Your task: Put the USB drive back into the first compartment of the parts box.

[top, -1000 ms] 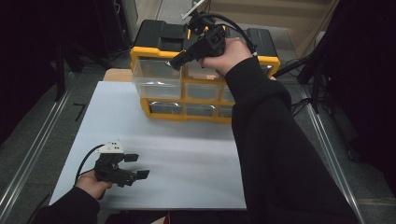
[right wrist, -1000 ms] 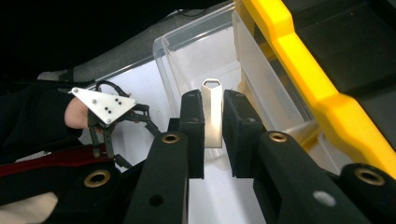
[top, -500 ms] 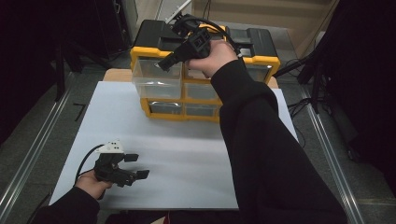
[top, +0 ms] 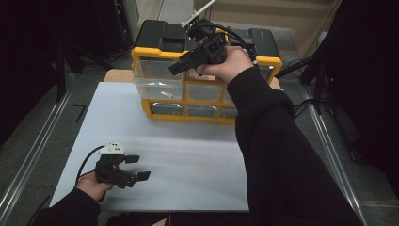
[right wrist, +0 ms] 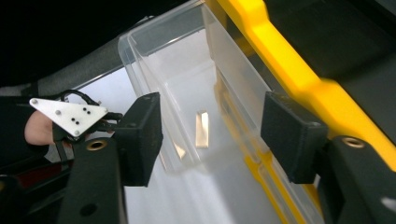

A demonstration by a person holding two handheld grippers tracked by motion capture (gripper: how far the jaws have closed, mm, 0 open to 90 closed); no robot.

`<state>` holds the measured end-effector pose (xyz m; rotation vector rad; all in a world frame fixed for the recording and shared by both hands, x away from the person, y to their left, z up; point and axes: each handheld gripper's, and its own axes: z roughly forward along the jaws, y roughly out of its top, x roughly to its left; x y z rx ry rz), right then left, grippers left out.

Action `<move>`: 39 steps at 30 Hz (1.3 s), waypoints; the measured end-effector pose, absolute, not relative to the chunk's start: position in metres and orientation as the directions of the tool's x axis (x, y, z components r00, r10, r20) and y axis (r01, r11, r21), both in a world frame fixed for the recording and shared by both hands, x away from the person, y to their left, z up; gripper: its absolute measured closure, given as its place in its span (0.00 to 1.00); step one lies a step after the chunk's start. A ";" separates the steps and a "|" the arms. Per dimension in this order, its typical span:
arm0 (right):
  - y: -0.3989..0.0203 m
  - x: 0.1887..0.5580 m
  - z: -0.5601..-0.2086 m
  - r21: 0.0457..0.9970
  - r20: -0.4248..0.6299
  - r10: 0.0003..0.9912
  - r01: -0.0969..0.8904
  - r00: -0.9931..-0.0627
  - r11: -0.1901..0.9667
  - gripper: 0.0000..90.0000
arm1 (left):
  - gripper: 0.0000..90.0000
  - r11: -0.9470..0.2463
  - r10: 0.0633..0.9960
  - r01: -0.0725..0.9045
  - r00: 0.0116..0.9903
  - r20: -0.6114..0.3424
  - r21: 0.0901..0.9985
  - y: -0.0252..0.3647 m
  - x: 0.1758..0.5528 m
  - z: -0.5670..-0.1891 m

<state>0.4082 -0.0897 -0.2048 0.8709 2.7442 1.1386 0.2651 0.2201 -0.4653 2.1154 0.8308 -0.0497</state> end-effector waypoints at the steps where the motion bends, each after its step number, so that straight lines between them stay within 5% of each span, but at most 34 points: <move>1: -0.094 0.407 -0.205 0.667 0.175 0.520 0.489 -0.836 0.562 0.38 | 0.18 -0.428 0.544 0.577 0.779 -0.311 0.696 0.220 0.265 -0.465; 9: -0.124 0.389 -0.216 0.666 0.173 0.554 0.511 -0.814 0.543 0.30 | 0.18 -0.427 0.545 0.576 0.779 -0.310 0.697 0.220 0.265 -0.466; 39: -0.161 0.347 -0.299 0.685 0.194 0.584 0.535 -0.788 0.494 0.26 | 0.18 -0.426 0.549 0.574 0.778 -0.304 0.700 0.220 0.266 -0.466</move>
